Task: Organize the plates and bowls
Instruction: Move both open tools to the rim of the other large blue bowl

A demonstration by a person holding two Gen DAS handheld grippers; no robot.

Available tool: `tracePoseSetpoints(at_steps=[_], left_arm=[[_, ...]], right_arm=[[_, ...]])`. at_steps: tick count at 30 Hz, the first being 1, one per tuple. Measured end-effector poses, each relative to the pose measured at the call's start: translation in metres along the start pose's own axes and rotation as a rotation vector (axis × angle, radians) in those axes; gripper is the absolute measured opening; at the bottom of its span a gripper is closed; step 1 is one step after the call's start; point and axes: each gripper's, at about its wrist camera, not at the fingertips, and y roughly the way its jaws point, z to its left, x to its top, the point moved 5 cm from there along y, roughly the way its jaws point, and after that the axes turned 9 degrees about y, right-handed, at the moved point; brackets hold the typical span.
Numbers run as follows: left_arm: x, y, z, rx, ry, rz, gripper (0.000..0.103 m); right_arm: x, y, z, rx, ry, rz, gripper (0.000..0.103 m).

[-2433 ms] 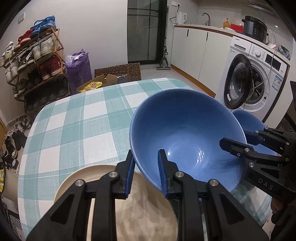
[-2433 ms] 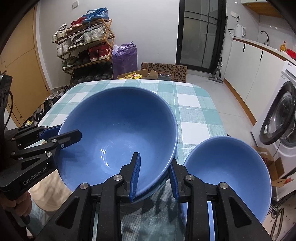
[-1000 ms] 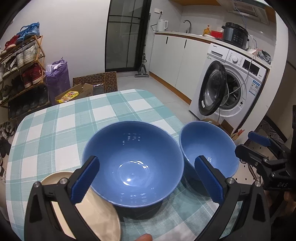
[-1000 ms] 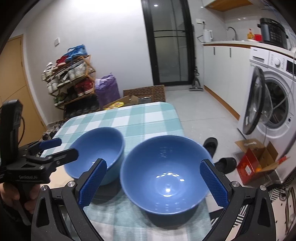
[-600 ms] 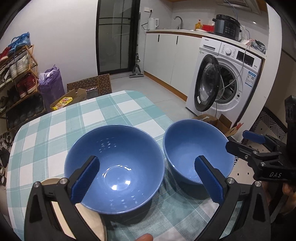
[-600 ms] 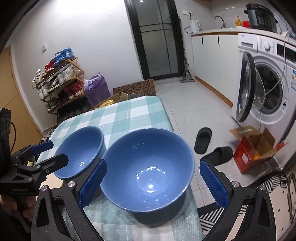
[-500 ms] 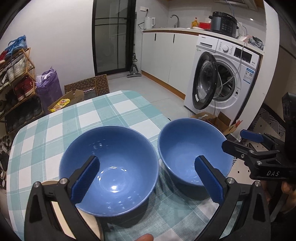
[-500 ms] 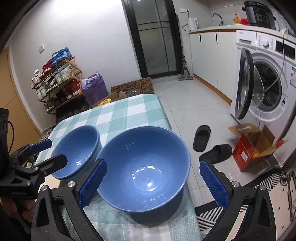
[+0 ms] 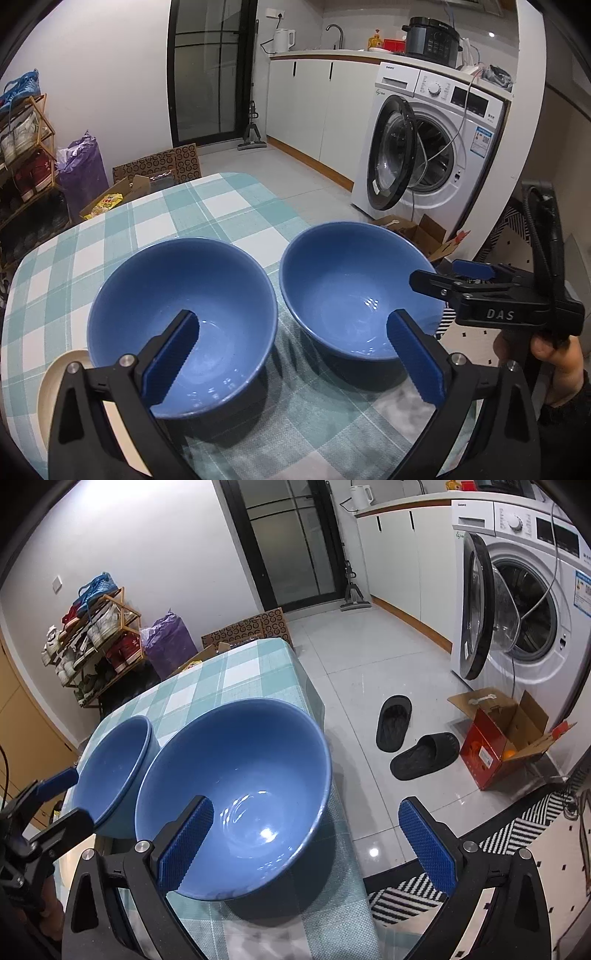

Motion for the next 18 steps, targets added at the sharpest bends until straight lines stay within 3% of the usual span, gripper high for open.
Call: tracePoseSetpoints(at_steps=[9, 10, 12, 18], left_arm=[[-0.007, -0.005, -0.024, -0.074, -0.007, -0.01, 0.088], [-0.008, -0.004, -0.026, -0.083, -0.007, -0.008, 0.083], [-0.01, -0.001, -0.031, -0.12, -0.015, 0.007, 0.06], [-0.014, 0.006, -0.042, -0.147, -0.017, 0.035, 0.06]], right_arm=[[-0.001, -0.004, 0.003, 0.017, -0.012, -0.004, 0.102], [-0.001, -0.004, 0.002, 0.018, -0.011, -0.005, 0.102], [-0.001, -0.005, 0.001, 0.022, -0.009, -0.008, 0.102], [-0.001, -0.008, 0.001, 0.029, -0.008, -0.01, 0.102]])
